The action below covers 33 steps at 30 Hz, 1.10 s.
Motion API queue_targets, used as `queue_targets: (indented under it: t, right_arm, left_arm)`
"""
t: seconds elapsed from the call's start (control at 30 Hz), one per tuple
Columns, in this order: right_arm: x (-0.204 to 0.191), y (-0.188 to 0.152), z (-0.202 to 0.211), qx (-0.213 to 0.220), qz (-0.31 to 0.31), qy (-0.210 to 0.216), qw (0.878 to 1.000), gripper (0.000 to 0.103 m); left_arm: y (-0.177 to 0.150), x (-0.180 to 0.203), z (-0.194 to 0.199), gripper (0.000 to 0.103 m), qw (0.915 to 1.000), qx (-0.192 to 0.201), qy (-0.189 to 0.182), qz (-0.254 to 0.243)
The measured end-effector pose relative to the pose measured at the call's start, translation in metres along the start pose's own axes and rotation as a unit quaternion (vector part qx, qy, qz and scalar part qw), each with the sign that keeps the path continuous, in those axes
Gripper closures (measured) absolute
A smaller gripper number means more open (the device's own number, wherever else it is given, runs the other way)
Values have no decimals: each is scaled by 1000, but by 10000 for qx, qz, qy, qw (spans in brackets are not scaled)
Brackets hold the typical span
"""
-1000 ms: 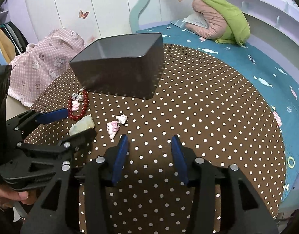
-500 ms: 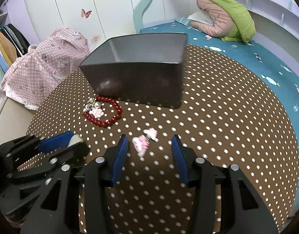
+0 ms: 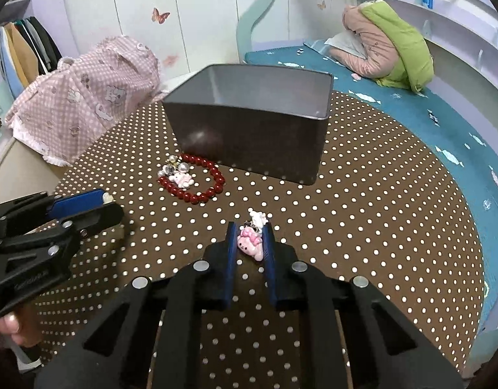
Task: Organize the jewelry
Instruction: 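Grasp the other pink bunny charm with the right tool while the left tool grasps the pale jade pendant, then carry the jade pendant with the left tool into the box while the right tool drops the bunny charm in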
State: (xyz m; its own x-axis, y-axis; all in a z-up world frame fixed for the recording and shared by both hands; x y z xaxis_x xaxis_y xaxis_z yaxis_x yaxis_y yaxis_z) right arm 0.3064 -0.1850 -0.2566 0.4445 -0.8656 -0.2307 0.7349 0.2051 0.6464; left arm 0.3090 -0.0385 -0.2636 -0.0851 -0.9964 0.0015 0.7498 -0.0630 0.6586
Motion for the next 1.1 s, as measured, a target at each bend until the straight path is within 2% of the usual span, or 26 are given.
queue_targets:
  t: [0.2,0.37,0.47,0.67,0.87,1.1]
  right_arm:
    - [-9,12,19,196,-39,209,9996,89]
    - [-21,46,47,575,114,343,9977,89]
    - [-26,73,63,815,286,376,9956,89]
    - [-16,124,79,1134,488,347,9917,89]
    - [7,149,65,1075,353,404,9928,89]
    - [21,157,35,798,179,489,9955,88]
  left_arm:
    - [13,-2,6,74,9999,132,-17,49]
    - [39,-6,22,74,9991,419,-29,49]
    - [65,-7,34,74,9976,690,-17,-7]
    - [137,2,53,74,9918,1277,-89,-54]
    - [185,23,37,74,9916,1232,-393,-11]
    - [203,38,-1,74,9951,847,-515,-13]
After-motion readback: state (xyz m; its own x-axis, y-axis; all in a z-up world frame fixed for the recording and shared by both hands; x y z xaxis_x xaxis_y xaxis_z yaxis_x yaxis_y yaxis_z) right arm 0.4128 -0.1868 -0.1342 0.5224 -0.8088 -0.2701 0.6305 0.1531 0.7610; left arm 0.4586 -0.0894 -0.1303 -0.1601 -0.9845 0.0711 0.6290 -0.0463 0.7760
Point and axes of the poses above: each gripper's, at about its wrist camera, not at the fingertips, and z roughly against the way its jaws point, x to its right, y to its top, the point moved 10 cm from there along -z, roughly the way its jaws point, and after that the axes turned 10 degrees about y, right-handed, at the moved point
